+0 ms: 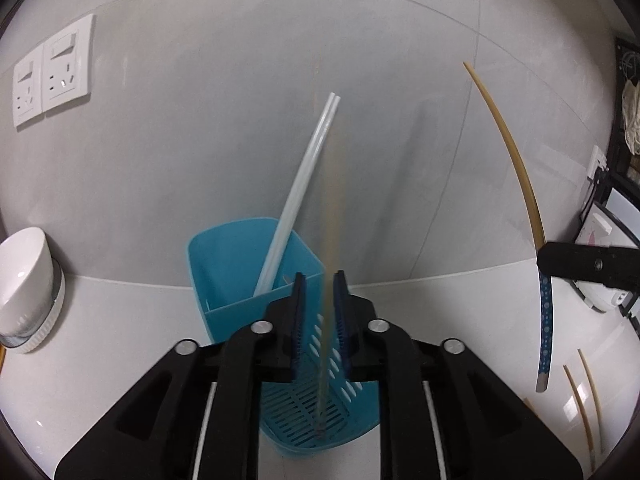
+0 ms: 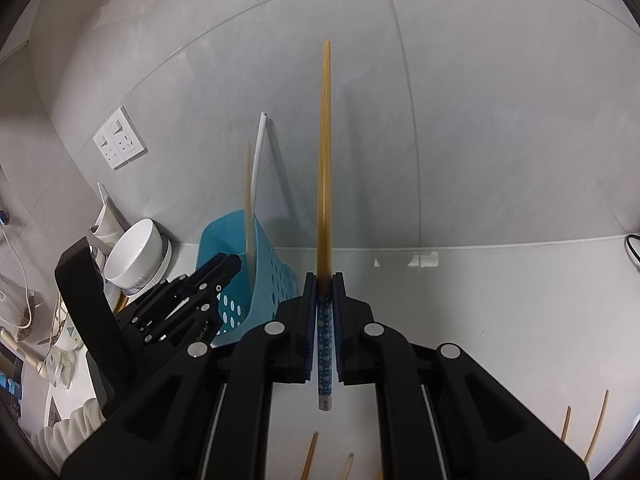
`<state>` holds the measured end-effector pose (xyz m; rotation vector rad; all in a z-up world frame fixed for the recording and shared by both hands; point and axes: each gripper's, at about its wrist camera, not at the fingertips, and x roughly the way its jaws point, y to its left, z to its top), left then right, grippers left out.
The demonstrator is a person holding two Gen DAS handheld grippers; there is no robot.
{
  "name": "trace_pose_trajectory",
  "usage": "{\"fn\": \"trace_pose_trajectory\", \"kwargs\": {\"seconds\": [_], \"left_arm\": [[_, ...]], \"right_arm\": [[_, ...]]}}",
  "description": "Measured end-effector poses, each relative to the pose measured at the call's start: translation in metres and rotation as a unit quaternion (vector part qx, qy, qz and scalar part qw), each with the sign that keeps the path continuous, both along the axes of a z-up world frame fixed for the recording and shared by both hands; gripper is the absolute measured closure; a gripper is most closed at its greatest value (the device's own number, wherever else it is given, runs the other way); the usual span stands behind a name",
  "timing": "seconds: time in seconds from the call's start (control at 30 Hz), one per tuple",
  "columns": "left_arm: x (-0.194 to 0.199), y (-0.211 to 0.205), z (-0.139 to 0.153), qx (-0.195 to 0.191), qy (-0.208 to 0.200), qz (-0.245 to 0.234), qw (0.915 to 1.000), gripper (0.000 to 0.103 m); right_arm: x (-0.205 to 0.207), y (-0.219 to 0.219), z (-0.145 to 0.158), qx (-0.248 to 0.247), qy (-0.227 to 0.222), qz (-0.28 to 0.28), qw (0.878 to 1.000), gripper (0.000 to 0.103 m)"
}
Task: Organize utensils
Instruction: 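Drop the chopstick into the blue holder by opening the left tool, then lower the blue-tipped chopstick into the blue holder and open the right tool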
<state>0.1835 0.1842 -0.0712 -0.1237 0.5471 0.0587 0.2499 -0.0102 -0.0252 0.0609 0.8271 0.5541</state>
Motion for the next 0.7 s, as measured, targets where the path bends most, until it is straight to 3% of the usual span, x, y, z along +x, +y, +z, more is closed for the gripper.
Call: {"fn": "trace_pose_trajectory", "kwargs": {"seconds": [0.2,0.47,0.57,0.7], "left_arm": [[0.000,-0.008,0.010,0.001,0.006,0.014,0.9999,0.065],[-0.029,-0.004,0.039,-0.017,0.030,0.044,0.9984,0.015],[-0.036,0.002,0.040,-0.021,0.052,0.059,0.9967,0.007],[-0.042,0.017,0.037,-0.030,0.078,0.076,0.9936,0.006]], "right_arm": [[-0.001,0.001,0.001,-0.002,-0.001,0.004,1.000,0.096],[-0.002,0.011,0.007,0.014,-0.016,0.020,1.000,0.096],[-0.002,0.022,0.010,0.023,-0.024,0.029,0.999,0.096],[-0.001,0.038,0.014,0.036,-0.035,0.041,0.998,0.096]]}}
